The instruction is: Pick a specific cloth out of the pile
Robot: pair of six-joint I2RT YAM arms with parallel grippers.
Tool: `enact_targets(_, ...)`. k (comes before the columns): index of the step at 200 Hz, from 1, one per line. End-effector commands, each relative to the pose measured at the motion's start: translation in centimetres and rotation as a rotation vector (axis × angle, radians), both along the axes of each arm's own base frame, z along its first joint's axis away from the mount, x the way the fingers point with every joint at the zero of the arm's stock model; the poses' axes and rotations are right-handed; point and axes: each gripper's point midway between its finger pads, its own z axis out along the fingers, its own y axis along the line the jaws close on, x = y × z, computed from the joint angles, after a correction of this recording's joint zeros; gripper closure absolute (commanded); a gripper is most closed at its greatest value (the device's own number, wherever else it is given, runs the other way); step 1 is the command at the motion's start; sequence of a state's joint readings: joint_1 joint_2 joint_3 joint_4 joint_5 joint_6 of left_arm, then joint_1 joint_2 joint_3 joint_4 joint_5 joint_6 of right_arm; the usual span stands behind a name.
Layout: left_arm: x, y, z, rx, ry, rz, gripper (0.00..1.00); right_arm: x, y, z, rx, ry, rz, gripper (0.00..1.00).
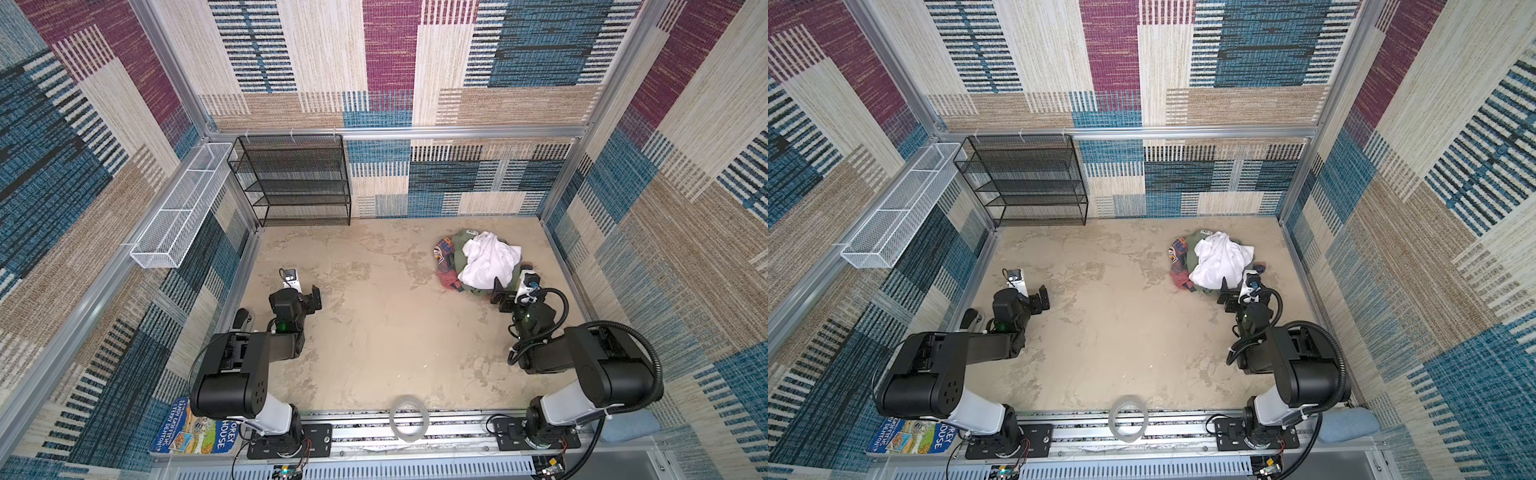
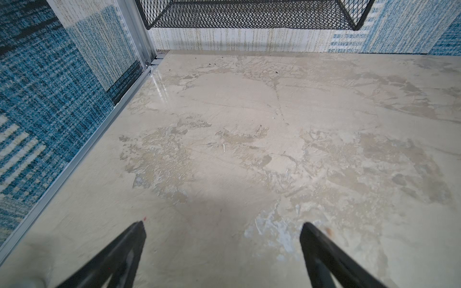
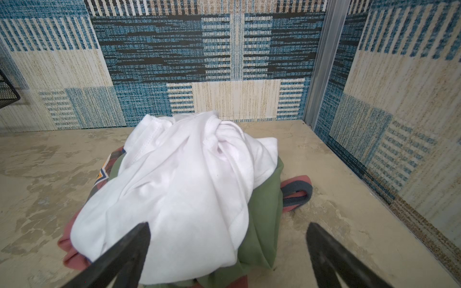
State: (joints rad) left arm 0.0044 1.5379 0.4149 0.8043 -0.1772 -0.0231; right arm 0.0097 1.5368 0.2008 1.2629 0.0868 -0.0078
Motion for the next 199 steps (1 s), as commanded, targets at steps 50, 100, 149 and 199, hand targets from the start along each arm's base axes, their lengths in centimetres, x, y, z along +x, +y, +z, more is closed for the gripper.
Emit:
enact_targets(50,0.2,0.0,0.7,-0.007,-0.033,0.002,0.00,0.1,0.1,0.9,-0.001,-0.038,0.004,0.00)
enact_targets(100,0.2,0.0,0.8,-0.007,-0.036,0.003,0.03,0.1,0.1,1.0,0.000,-0.039,0.004,0.00)
enact_targets(149,-0.4,0.6,3.0,-0.007,-0.031,0.041,0.17,0.1,0.1,1.1,-0.001,-0.042,0.006,0.00)
enact_targets(199,-2.5,-0.2,6.8,-0.119,-0.023,0.061,0.28,2.4,-0.2,6.7,0.078,0.015,-0.029,0.15)
